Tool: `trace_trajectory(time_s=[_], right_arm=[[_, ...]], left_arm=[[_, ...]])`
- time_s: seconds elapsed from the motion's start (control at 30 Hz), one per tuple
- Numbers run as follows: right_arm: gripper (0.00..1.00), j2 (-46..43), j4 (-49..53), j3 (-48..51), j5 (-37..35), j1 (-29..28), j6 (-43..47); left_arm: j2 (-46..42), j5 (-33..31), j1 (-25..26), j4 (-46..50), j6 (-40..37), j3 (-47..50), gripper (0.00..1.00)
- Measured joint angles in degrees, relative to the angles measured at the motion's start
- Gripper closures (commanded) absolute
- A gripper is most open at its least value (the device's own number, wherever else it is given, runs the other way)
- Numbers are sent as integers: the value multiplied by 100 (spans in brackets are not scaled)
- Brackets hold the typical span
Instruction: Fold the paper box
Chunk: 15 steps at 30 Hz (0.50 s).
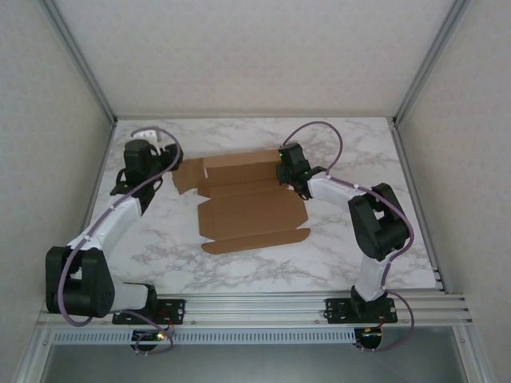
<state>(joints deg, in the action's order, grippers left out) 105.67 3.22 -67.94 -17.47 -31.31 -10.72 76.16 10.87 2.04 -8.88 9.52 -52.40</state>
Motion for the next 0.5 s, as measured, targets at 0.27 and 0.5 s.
trace_trajectory(time_s=[0.27, 0.5], right_arm=[[86, 33, 66, -74, 125, 133, 160], [86, 83, 365, -293, 407, 511, 337]], left_arm=[[398, 1517, -46, -188, -1379, -275, 45], [894, 2592, -79, 232, -2055, -295, 45]])
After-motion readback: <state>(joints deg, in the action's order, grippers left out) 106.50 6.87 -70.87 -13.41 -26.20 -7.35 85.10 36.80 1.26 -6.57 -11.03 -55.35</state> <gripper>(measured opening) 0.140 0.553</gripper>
